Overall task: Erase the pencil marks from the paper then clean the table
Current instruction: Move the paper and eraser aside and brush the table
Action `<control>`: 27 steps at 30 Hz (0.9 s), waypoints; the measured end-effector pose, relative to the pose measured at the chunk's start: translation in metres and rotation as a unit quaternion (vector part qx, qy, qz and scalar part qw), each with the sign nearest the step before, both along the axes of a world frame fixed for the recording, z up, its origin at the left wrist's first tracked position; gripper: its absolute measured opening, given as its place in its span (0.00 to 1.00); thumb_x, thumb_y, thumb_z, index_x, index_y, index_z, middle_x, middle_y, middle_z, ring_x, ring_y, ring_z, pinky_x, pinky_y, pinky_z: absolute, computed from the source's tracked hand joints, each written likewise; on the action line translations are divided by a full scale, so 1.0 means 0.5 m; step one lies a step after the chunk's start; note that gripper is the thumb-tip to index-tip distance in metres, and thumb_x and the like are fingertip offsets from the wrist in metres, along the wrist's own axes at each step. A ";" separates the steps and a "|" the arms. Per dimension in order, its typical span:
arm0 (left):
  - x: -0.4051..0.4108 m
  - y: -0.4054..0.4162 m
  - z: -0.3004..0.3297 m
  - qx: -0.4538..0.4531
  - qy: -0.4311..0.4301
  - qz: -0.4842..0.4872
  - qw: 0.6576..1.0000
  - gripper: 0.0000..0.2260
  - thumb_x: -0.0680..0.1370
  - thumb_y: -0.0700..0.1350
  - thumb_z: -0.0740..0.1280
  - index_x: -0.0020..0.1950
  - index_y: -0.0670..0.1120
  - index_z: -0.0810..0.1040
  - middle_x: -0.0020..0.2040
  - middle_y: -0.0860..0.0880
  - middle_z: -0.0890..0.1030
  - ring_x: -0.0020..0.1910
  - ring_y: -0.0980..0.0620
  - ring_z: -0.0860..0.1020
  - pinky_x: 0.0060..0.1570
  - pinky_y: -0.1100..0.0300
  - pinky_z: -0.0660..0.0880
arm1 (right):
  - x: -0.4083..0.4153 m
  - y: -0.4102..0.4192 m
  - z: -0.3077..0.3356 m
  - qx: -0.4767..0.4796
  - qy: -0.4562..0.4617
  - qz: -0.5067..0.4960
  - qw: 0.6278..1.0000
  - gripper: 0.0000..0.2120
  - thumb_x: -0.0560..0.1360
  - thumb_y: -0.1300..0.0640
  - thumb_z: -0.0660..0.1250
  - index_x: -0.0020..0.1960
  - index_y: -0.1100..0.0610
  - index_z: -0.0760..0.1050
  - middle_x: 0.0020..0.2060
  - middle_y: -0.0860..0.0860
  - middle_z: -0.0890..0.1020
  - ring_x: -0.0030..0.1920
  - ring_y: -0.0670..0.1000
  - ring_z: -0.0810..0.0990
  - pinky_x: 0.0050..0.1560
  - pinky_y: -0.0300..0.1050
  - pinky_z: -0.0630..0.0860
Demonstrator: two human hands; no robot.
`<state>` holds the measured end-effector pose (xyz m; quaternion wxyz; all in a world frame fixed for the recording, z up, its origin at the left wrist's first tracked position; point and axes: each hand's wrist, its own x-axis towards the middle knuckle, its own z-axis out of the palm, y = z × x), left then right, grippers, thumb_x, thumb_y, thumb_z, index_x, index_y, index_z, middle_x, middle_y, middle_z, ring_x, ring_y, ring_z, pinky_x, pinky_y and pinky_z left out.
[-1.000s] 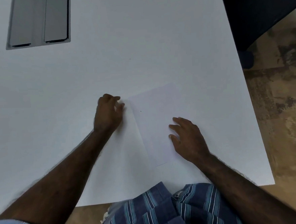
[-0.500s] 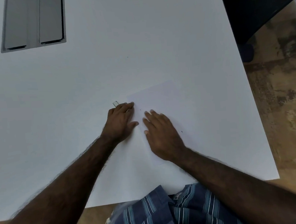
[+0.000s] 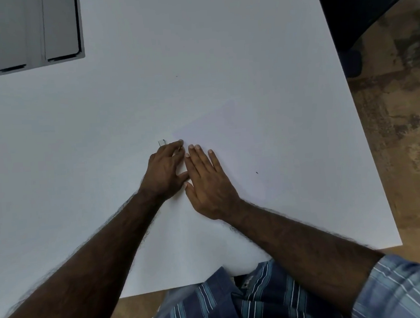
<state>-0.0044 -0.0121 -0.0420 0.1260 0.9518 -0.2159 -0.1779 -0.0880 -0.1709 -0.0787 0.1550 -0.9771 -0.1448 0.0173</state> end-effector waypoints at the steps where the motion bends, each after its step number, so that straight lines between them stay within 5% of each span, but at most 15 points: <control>1: 0.001 0.000 0.002 0.000 0.002 -0.001 1.000 0.30 0.77 0.53 0.74 0.75 0.41 0.73 0.78 0.45 0.69 0.75 0.43 0.68 0.70 0.43 0.69 | 0.003 0.001 0.000 -0.007 0.008 -0.002 1.000 0.32 0.88 0.47 0.48 0.85 0.66 0.55 0.85 0.63 0.55 0.87 0.61 0.49 0.84 0.64 0.51; 6: 0.006 -0.001 0.008 0.014 0.007 -0.013 1.000 0.35 0.75 0.59 0.75 0.74 0.39 0.74 0.77 0.44 0.70 0.74 0.41 0.69 0.71 0.43 0.68 | -0.026 -0.032 -0.005 -0.055 0.041 -0.033 0.997 0.34 0.87 0.44 0.50 0.86 0.65 0.53 0.86 0.63 0.50 0.87 0.61 0.47 0.84 0.64 0.51; 12: 0.007 0.001 0.004 -0.002 0.011 0.001 1.000 0.34 0.75 0.59 0.75 0.74 0.41 0.74 0.78 0.48 0.68 0.74 0.44 0.68 0.70 0.47 0.64 | -0.097 -0.082 0.013 -0.059 0.078 -0.239 0.966 0.41 0.87 0.35 0.47 0.85 0.66 0.53 0.86 0.63 0.50 0.87 0.61 0.46 0.85 0.63 0.51; 20: 0.004 0.009 -0.001 0.005 -0.018 -0.029 0.999 0.31 0.76 0.56 0.74 0.74 0.40 0.74 0.78 0.44 0.70 0.73 0.41 0.71 0.68 0.44 0.68 | -0.028 0.024 -0.008 -0.008 -0.005 -0.064 0.998 0.31 0.88 0.47 0.53 0.85 0.66 0.58 0.85 0.63 0.55 0.87 0.60 0.51 0.83 0.64 0.55; 27: 0.005 0.011 -0.009 0.002 -0.016 -0.028 0.999 0.31 0.77 0.59 0.72 0.72 0.41 0.75 0.79 0.47 0.67 0.75 0.43 0.66 0.69 0.45 0.65 | -0.134 -0.080 -0.031 -0.037 0.000 -0.241 0.970 0.36 0.89 0.40 0.49 0.86 0.64 0.52 0.86 0.60 0.50 0.87 0.59 0.46 0.84 0.65 0.51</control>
